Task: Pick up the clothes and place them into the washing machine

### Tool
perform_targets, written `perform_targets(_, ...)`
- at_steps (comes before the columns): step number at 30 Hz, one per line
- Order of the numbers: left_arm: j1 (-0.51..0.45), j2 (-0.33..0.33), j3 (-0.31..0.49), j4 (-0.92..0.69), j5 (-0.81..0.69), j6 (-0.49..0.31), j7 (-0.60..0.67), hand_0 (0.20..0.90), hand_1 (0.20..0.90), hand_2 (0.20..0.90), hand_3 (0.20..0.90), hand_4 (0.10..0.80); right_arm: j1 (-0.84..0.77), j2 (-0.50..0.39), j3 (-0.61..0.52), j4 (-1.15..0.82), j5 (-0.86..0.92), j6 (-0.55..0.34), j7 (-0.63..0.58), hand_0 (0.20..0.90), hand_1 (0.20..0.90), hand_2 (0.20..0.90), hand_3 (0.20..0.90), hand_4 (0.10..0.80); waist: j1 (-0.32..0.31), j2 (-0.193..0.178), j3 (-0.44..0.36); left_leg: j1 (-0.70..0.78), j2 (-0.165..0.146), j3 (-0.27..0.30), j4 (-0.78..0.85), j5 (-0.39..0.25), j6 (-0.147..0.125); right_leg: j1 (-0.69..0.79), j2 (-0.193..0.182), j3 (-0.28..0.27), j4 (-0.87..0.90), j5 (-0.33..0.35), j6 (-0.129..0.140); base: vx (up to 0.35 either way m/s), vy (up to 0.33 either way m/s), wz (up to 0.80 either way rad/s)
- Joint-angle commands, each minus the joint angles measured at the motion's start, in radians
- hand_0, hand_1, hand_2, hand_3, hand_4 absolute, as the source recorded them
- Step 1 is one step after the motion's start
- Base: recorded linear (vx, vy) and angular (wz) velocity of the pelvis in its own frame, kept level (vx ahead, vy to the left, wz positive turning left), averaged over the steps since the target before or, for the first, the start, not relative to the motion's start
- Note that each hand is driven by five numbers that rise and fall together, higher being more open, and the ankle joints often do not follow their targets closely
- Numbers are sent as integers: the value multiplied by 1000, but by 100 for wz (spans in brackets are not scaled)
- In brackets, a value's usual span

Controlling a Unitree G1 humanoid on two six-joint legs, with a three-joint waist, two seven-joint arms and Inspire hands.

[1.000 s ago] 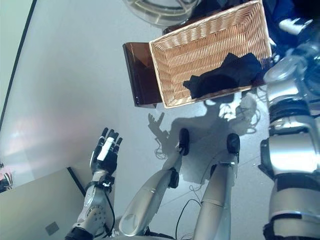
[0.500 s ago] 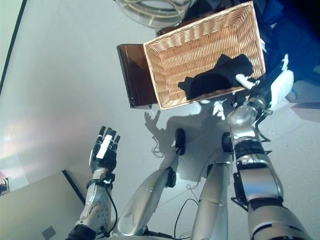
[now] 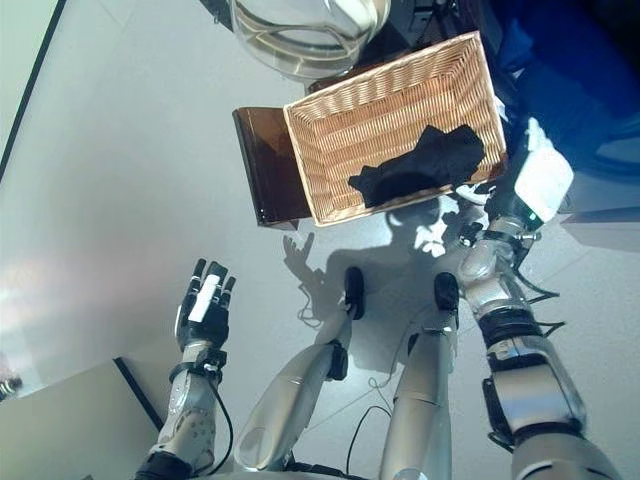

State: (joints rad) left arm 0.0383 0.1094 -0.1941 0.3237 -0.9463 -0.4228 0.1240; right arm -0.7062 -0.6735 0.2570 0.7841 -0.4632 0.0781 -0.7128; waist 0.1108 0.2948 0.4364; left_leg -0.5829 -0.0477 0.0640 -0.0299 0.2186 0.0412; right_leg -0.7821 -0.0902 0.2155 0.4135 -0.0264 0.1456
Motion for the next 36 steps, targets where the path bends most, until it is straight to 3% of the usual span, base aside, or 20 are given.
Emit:
perform_targets(1,22,54,76,16,43,-65,-28,900,900,900,900,800,-108,-112,94,-90,-247,34,23,900,900,900,900,800,28,-40,-49,-15,-11,11,100,-112,-95,92,37,-56,-75,-26,-76,1,-26,14)
perform_targets(9,6,65,71,21,49,-59,-30,900,900,900,900,800,-256,-147,255,-41,-415,95,95,900,900,900,900,800,41,-72,-32,-10,-2,-8,96,-102,-103,112,38,-80,-77,-30,-79,11,-28,7)
perform_targets(20,-13,72,76,-5,45,-69,-24,900,900,900,900,800,-422,-138,412,54,-455,75,163,900,900,900,900,800,57,-86,1,-14,0,-29,63,-72,-110,109,34,-102,-88,-22,-76,-3,0,5)
perform_targets(36,-55,71,140,4,80,-97,28,900,900,900,900,800,-433,-71,412,160,-314,13,194,900,900,900,900,800,64,-72,64,-20,-7,-36,22,-36,-113,84,23,-115,-88,-10,-74,-11,12,3)
